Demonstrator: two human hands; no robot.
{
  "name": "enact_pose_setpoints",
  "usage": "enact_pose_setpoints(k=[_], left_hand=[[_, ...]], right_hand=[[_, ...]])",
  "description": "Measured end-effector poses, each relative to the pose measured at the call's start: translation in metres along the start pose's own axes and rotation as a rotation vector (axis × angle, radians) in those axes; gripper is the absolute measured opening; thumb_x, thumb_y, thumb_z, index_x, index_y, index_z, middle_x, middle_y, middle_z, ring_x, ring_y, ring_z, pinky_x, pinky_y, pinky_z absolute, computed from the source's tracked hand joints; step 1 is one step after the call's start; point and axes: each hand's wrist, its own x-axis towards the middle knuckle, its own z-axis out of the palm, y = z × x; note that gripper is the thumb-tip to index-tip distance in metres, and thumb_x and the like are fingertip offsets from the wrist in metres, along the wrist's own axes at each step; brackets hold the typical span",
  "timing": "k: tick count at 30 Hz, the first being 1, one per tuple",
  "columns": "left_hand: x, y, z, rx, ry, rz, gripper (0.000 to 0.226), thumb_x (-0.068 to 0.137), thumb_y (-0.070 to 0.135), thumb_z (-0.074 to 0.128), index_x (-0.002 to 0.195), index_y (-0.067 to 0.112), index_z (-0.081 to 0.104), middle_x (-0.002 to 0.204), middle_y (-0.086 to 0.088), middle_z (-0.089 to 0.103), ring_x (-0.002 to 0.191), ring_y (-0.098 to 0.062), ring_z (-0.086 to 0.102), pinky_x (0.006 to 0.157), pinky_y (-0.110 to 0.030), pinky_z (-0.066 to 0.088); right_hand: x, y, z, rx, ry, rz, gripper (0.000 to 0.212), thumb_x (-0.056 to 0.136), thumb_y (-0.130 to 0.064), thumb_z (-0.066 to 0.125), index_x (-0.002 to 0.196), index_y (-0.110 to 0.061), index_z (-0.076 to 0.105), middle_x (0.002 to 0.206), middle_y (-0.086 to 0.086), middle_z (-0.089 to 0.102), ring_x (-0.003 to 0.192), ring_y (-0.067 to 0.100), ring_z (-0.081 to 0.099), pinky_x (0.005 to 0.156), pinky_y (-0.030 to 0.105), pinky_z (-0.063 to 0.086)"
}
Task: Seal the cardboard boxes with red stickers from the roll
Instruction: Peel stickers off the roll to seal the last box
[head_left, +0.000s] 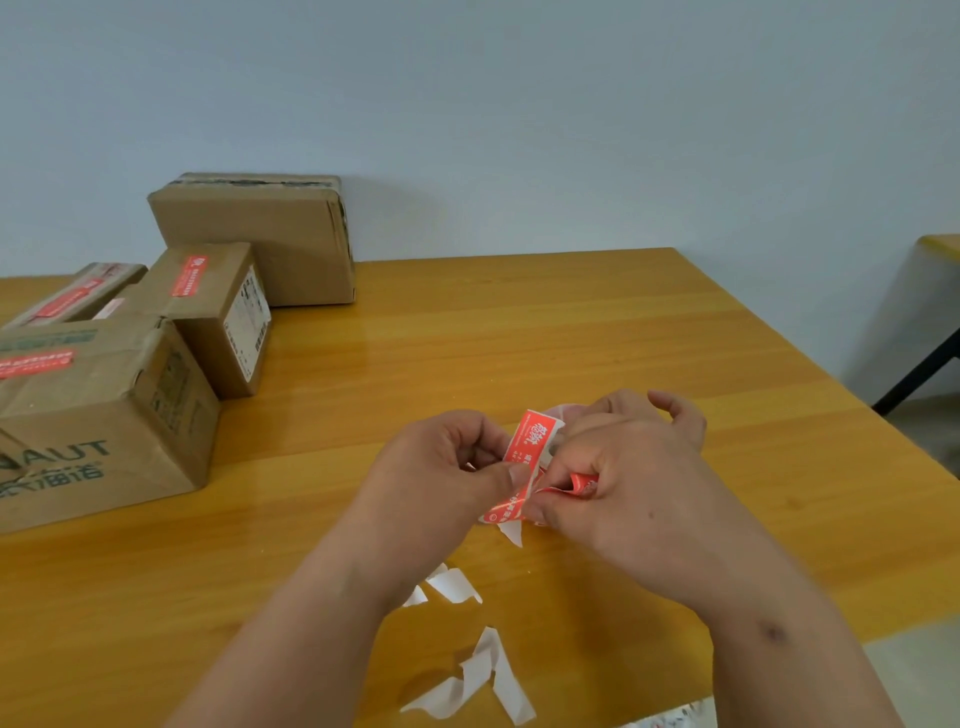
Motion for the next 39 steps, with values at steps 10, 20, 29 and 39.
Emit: enact_pose_setpoints(k=[10,20,29,39], left_hand=[[0.001,0.0,0.004,-0.018,0.022,0.033,0.003,0.085,0.014,0.071,0.086,0.012,0.07,0.081,-0.012,0.071,0.065,-0.012,0.065,0.062,-0.023,0.053],[-0.002,0.0,-0.001,0.076,-0.024,0.026,0.009,0.085,0.013,0.071,0.091,0.018,0.068,0.08,-0.004,0.071,0.074,-0.018,0.067,0.078,-0.038,0.057],[-0.002,0.0,-0.005,-0.017,-0.023,-0.007,0.026,0.081,0.023,0.076,0.103,0.024,0.063,0.082,-0.005,0.072,0.079,-0.021,0.069,0.083,-0.041,0.059],[-0.002,0.002,-0.003,0.007,0.011,-0.059,0.037,0.082,0.01,0.074,0.11,0.027,0.058,0.078,-0.001,0.075,0.073,-0.008,0.068,0.074,-0.027,0.044]], right_hand=[[0.005,0.003,0.001,-0.003,-0.059,0.011,0.024,0.069,-0.062,0.068,0.078,-0.04,0.071,0.095,-0.03,0.056,0.112,-0.005,0.034,0.11,0.041,0.0],[0.002,0.006,0.009,-0.047,0.007,-0.028,0.017,0.075,-0.042,0.07,0.072,-0.024,0.07,0.064,-0.022,0.052,0.102,-0.008,0.035,0.109,0.041,0.0],[0.003,0.011,0.013,-0.027,0.088,-0.049,0.016,0.07,-0.041,0.07,0.064,-0.026,0.067,0.059,-0.028,0.048,0.096,-0.012,0.038,0.108,0.042,0.005],[0.001,0.01,0.008,-0.062,0.047,-0.067,0.028,0.081,-0.048,0.062,0.072,-0.021,0.065,0.079,-0.014,0.061,0.102,0.0,0.04,0.108,0.039,0.003]])
